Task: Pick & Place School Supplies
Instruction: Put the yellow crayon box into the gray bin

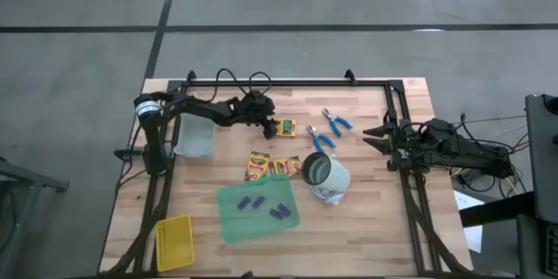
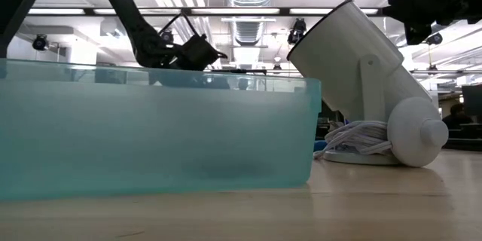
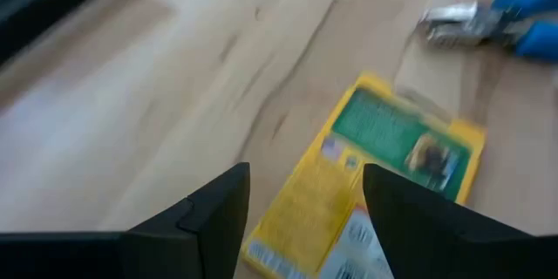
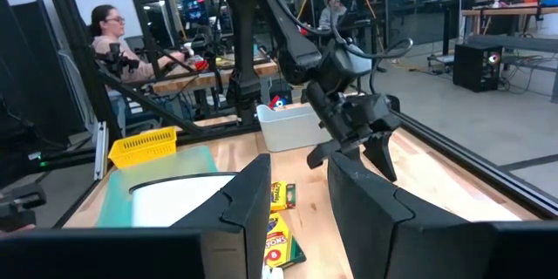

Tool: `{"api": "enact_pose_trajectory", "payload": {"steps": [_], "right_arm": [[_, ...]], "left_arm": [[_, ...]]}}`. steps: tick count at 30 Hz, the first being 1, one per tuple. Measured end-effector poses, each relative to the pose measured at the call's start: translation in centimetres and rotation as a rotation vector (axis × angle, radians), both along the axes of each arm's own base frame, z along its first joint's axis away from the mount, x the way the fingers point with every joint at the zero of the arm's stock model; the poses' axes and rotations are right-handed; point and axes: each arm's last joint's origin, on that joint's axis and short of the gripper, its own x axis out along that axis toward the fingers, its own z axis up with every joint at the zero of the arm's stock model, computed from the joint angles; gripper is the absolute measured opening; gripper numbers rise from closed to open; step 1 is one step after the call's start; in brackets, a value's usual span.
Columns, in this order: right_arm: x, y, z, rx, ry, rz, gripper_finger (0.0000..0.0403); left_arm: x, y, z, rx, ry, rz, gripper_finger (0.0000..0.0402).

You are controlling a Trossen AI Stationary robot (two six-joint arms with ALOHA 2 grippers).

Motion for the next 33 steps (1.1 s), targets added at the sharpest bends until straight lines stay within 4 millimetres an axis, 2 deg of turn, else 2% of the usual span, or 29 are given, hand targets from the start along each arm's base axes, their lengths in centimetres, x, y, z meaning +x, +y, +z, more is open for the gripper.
{"api": "enact_pose_trajectory", "payload": {"steps": [16,27,33], "right_arm": [[0.0,0.0,0.0,0.000,0.000,0.000,0.0114],[0.0,0.0,0.0,0.000,0.000,0.000,0.0114],[0.0,0.0,0.0,0.000,0.000,0.000,0.0114]], "left_arm": [[-1.0,-0.5,-0.6,-0.091,0.133,0.026,0.0229],[-4.2,-1.8,1.1,-0.231,0.340,0.098,0.0227],[-5.4,-2.2,1.4,-0.282,0.427,0.162,0.0227]]}}
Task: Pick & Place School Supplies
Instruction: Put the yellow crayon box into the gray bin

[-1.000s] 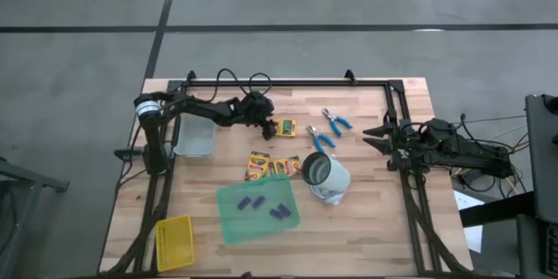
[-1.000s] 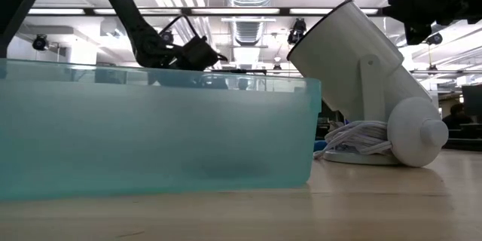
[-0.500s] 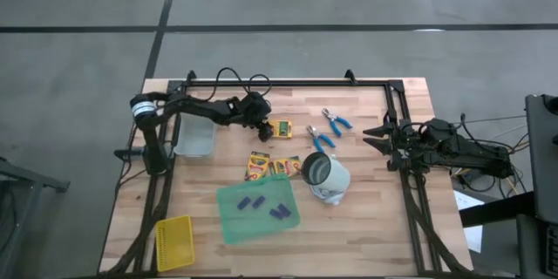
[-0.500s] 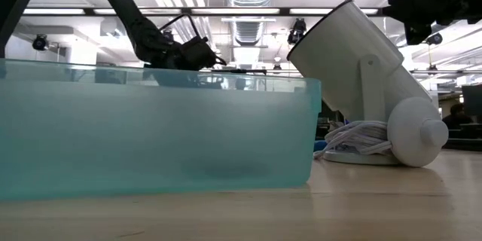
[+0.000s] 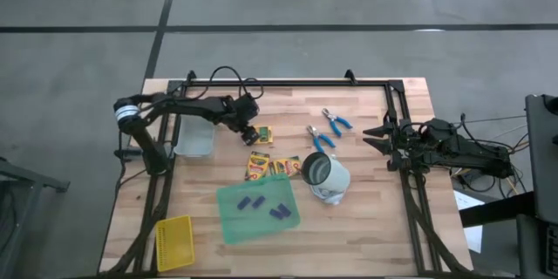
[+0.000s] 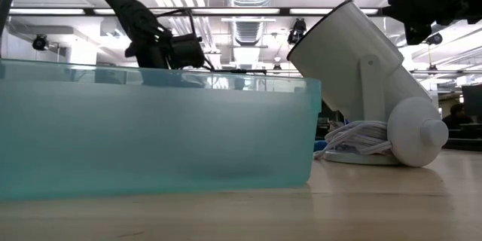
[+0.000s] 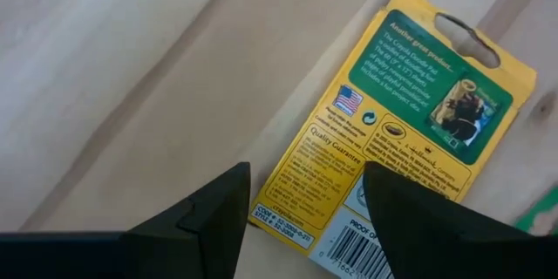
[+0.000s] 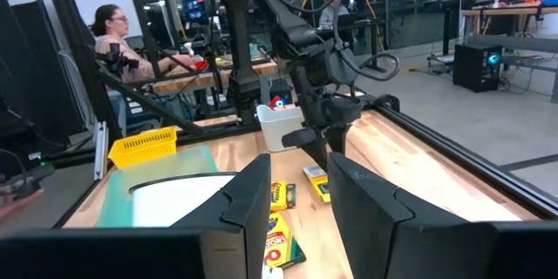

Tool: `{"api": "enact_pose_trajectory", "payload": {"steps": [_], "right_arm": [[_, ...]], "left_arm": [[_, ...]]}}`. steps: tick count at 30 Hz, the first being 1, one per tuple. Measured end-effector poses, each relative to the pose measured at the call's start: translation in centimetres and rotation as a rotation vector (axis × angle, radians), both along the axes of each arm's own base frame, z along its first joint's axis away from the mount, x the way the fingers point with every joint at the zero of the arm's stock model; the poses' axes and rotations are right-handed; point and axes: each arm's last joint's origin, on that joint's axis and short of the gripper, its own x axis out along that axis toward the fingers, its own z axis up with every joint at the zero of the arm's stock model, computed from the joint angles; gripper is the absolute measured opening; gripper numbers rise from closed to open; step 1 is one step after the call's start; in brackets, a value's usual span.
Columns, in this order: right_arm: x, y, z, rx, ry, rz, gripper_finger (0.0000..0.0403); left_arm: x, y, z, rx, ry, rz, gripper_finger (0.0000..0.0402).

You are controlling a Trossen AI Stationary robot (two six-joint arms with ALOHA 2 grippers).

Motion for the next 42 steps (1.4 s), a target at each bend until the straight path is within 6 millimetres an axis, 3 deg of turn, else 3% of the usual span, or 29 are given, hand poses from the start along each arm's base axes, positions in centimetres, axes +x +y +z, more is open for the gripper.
{"api": "enact_pose_trajectory", "payload": {"steps": [13,19,27,34,38,42], "right_arm": [[0.0,0.0,0.0,0.000,0.000,0.000,0.0114],[0.0,0.0,0.0,0.000,0.000,0.000,0.0114],[0.0,0.0,0.0,0.000,0.000,0.000,0.0114],[0.0,0.0,0.0,0.000,0.000,0.000,0.0114],[0.0,0.0,0.0,0.000,0.000,0.000,0.0114],[0.0,0.0,0.0,0.000,0.000,0.000,0.0114]], "left_arm": [[-2.3,-0.1,-0.6,-0.128,0.182,0.161,0.0225],[-2.6,0.0,0.3,-0.126,0.178,0.175,0.0225],[-1.3,1.1,4.0,0.055,0.110,0.127,0.0225],[0.1,2.0,7.3,0.098,0.034,0.148,0.0225],[0.7,1.8,8.1,0.069,-0.005,0.175,0.0225],[1.0,1.9,6.9,0.002,0.009,0.213,0.0225]]}}
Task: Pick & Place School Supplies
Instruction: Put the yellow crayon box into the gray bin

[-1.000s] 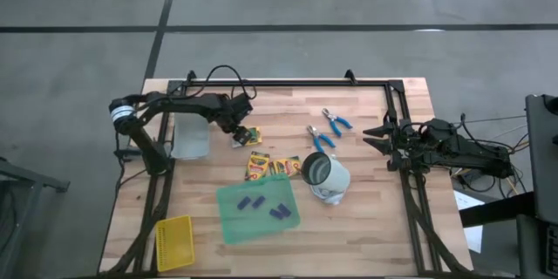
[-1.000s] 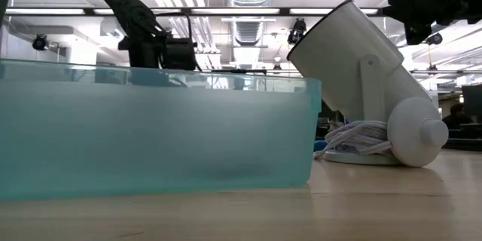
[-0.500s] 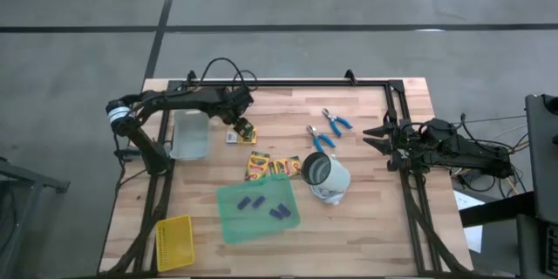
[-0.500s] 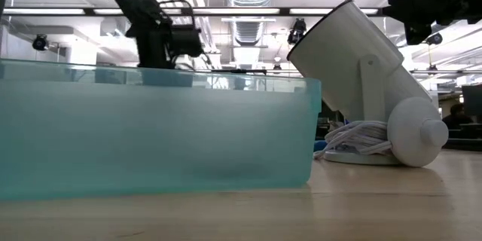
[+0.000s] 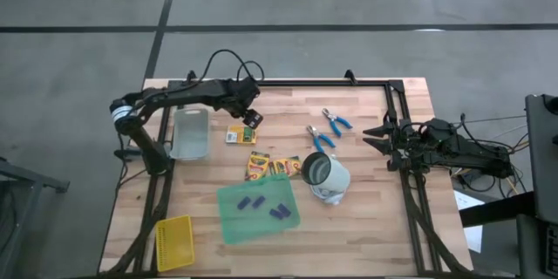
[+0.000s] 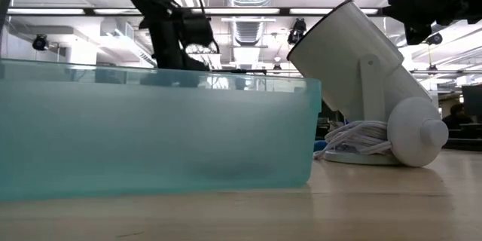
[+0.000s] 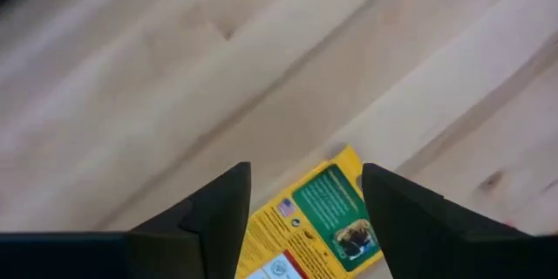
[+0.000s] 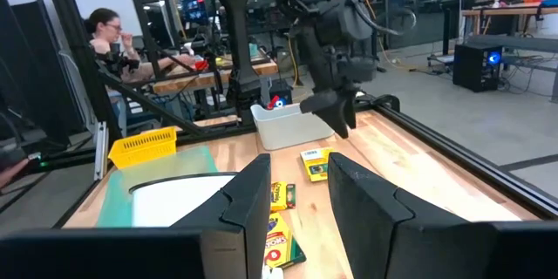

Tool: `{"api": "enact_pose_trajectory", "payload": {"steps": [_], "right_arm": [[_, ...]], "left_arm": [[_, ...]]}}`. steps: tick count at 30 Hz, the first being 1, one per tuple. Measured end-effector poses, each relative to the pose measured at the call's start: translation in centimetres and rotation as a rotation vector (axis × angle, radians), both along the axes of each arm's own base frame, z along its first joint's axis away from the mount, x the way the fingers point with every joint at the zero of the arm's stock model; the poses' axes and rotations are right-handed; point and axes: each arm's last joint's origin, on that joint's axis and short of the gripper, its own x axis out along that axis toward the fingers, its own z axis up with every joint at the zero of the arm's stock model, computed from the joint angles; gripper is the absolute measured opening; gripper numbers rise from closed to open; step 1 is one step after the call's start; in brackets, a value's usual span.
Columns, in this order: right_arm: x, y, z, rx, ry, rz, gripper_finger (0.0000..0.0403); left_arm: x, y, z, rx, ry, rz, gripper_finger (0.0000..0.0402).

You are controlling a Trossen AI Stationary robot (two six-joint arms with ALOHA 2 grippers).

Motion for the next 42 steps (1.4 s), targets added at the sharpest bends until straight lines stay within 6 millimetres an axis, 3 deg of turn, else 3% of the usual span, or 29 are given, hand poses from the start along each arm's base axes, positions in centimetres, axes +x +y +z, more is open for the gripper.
{"api": "enact_pose_trajectory", "payload": {"steps": [9,18,27,35,42], "right_arm": [[0.0,0.0,0.0,0.000,0.000,-0.001,0.0114],[0.0,0.0,0.0,0.000,0.000,0.000,0.0114],[0.0,0.0,0.0,0.000,0.000,-0.001,0.0114],[0.0,0.0,0.0,0.000,0.000,0.000,0.0114],[0.0,0.0,0.0,0.000,0.000,-0.001,0.0114]], "left_arm": [[1.0,-0.4,-2.9,-0.198,0.024,-0.001,0.0225],[0.5,-1.3,-3.0,-0.284,0.068,0.012,0.0225],[-0.9,-2.0,-5.2,-0.326,0.131,0.069,0.0225],[-1.4,-1.8,-6.1,-0.296,0.118,0.007,0.0225],[-1.4,-0.5,-6.0,-0.154,0.139,-0.108,0.0225]]}}
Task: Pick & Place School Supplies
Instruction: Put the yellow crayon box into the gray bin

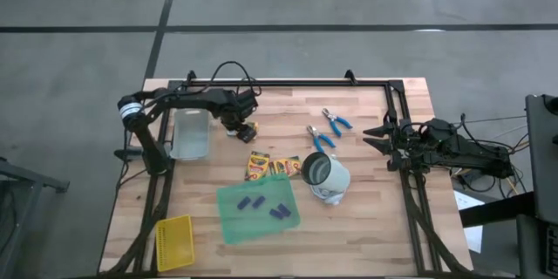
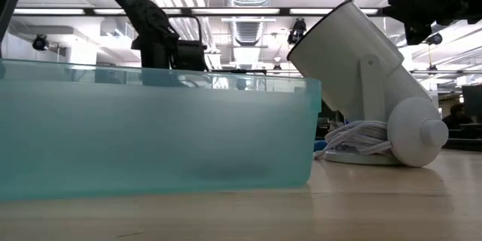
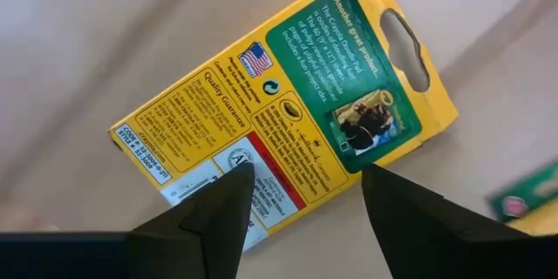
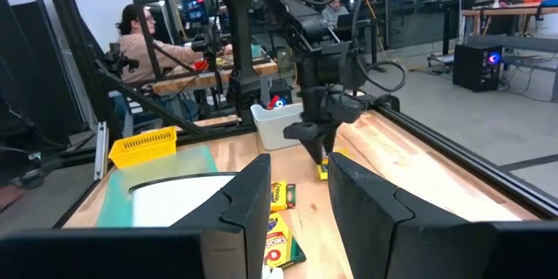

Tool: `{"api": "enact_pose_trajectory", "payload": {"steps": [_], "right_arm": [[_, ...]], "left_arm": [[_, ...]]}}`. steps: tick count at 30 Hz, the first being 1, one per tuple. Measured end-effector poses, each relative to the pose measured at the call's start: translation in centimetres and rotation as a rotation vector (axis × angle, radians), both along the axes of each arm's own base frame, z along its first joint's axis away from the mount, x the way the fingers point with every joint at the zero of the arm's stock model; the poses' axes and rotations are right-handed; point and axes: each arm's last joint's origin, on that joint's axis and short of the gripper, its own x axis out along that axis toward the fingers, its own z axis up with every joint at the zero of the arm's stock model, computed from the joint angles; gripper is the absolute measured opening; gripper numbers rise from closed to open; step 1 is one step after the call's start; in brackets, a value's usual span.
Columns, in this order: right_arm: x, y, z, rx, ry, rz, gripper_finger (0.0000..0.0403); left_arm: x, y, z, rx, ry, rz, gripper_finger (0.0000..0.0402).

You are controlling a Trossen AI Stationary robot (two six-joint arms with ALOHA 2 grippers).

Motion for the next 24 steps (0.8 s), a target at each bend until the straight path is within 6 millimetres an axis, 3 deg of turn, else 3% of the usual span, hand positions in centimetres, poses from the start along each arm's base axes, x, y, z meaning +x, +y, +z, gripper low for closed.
{"api": "enact_pose_trajectory", "payload": {"steps": [8,15,24], "right_arm": [[0.0,0.0,0.0,0.000,0.000,0.000,0.0114],[0.0,0.0,0.0,0.000,0.000,0.000,0.0114],[0.0,0.0,0.0,0.000,0.000,0.000,0.0114]], "left_arm": [[-0.7,1.8,-0.2,0.105,0.011,-0.123,0.0225],[-1.2,2.9,0.2,0.109,0.013,-0.109,0.0225],[-1.3,2.9,4.9,0.049,0.017,0.150,0.0225]]}}
